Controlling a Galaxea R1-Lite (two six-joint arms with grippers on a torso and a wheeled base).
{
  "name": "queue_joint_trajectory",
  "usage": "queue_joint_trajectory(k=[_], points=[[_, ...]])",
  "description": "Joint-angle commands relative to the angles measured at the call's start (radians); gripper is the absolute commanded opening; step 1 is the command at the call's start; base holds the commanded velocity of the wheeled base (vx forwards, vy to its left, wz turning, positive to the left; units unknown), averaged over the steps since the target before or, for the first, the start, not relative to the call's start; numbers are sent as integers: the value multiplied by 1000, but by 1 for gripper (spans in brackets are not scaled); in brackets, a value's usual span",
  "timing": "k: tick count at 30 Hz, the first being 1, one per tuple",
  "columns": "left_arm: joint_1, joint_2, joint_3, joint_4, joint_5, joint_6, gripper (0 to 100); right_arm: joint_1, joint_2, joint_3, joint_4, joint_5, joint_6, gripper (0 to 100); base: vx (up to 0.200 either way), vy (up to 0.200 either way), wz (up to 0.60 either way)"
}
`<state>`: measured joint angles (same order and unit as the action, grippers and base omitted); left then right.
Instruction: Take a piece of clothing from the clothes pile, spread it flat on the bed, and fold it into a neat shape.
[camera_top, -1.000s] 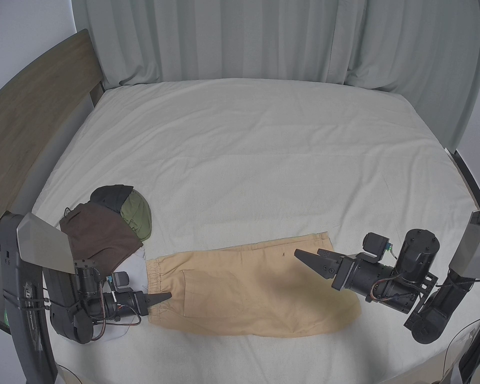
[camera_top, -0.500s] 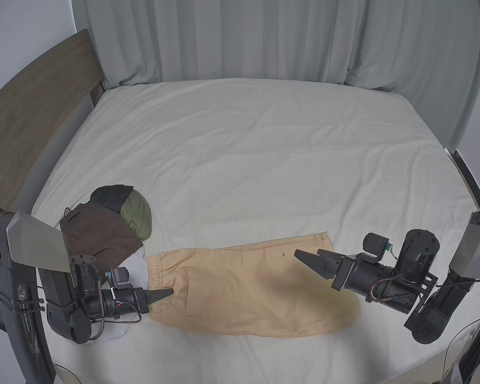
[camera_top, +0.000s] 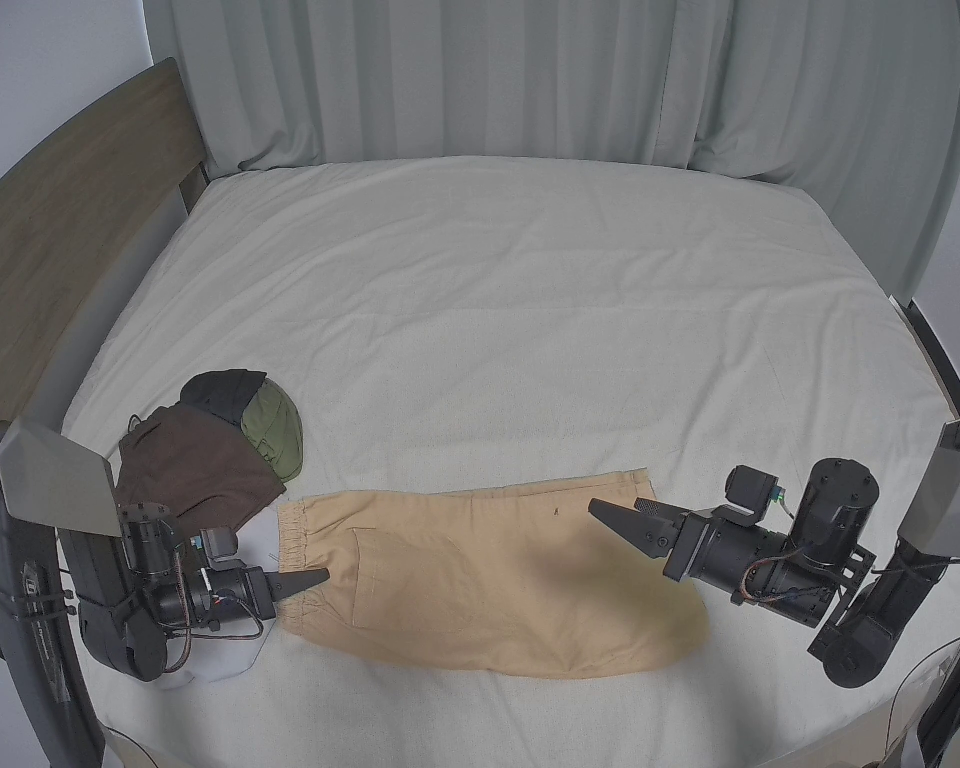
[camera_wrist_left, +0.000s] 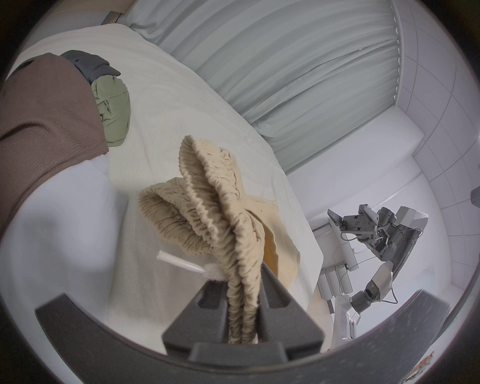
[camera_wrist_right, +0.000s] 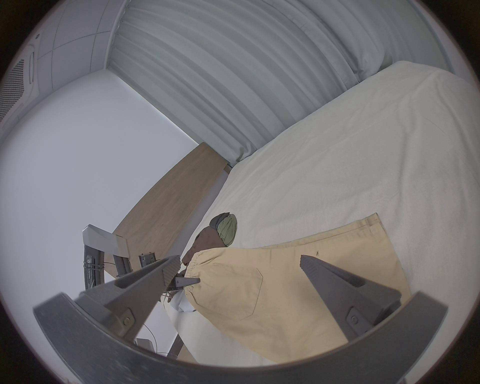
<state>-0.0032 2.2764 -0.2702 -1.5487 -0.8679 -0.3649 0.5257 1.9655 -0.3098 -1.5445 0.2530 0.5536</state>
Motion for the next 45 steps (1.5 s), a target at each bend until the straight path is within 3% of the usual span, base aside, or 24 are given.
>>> queue_joint_trajectory(k=[1, 11, 21, 45], points=[[-3, -3, -1, -1, 1, 0, 0, 0, -1, 0, 0, -1, 0, 100, 0, 0, 0], [-47, -34, -6, -1, 38, -8, 0, 2, -2, 0, 0, 0, 0, 100, 0, 0, 0], [-126, -152, -20, -1, 99, -112, 0, -4, -13, -5, 0, 0, 0, 100, 0, 0, 0], [-308, -130, -93, 1, 191, -164, 0, 0, -31, -11, 0, 0, -1, 100, 0, 0, 0]])
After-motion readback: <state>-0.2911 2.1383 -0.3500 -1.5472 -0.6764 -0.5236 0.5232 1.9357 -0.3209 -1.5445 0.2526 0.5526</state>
